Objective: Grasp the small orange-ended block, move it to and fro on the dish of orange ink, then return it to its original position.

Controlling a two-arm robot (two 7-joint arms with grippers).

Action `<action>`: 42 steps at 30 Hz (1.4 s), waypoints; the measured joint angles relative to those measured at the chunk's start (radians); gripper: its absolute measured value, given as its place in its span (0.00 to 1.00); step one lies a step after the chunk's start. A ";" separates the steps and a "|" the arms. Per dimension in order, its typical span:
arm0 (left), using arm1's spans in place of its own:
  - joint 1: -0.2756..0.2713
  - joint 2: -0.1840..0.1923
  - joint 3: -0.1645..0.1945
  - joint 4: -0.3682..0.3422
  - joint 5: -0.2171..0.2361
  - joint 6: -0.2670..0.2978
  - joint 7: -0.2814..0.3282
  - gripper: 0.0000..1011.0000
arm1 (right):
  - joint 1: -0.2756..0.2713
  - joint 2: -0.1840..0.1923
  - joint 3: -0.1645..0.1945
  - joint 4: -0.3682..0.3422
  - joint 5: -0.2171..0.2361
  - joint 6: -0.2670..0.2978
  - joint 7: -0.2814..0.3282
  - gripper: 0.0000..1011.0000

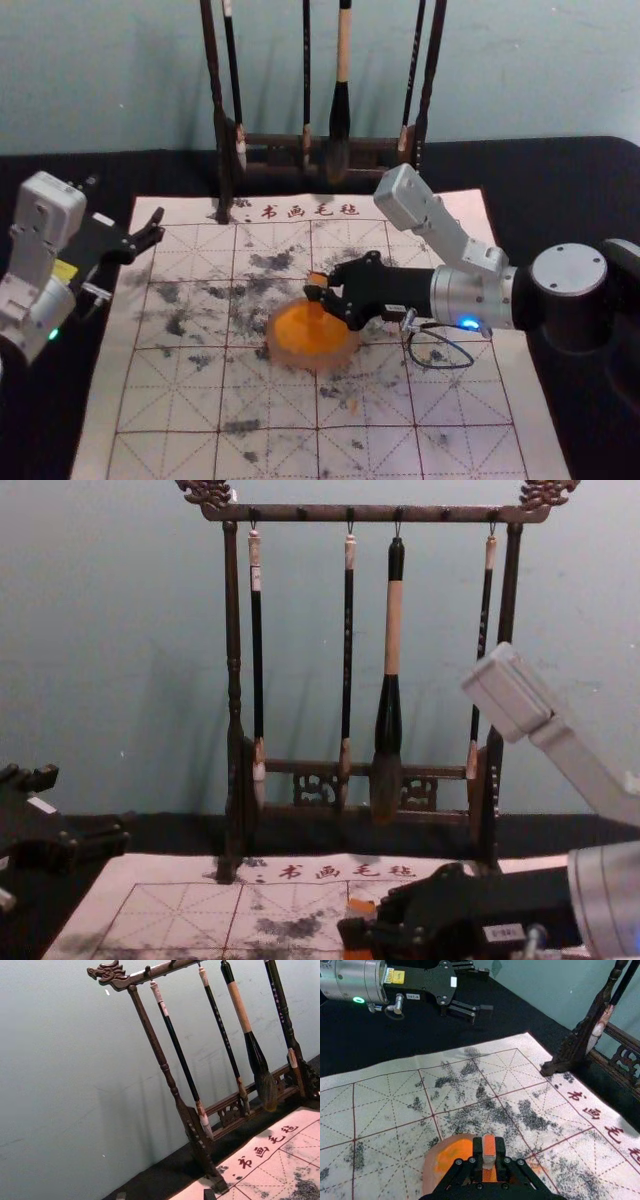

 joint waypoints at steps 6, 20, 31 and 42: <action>0.000 0.000 0.000 0.000 0.000 0.000 0.000 0.99 | -0.017 0.015 0.009 -0.025 0.001 0.000 -0.002 0.11; 0.000 0.000 0.000 0.000 0.000 0.000 0.000 0.99 | -0.049 0.040 0.018 -0.072 0.010 0.005 -0.004 0.11; 0.000 0.000 0.000 0.000 0.000 0.000 0.000 0.99 | -0.057 0.037 0.006 -0.080 0.011 0.008 0.005 0.11; 0.000 0.000 0.000 0.000 0.000 0.000 0.000 0.99 | -0.044 0.013 -0.009 -0.061 0.014 0.006 0.015 0.11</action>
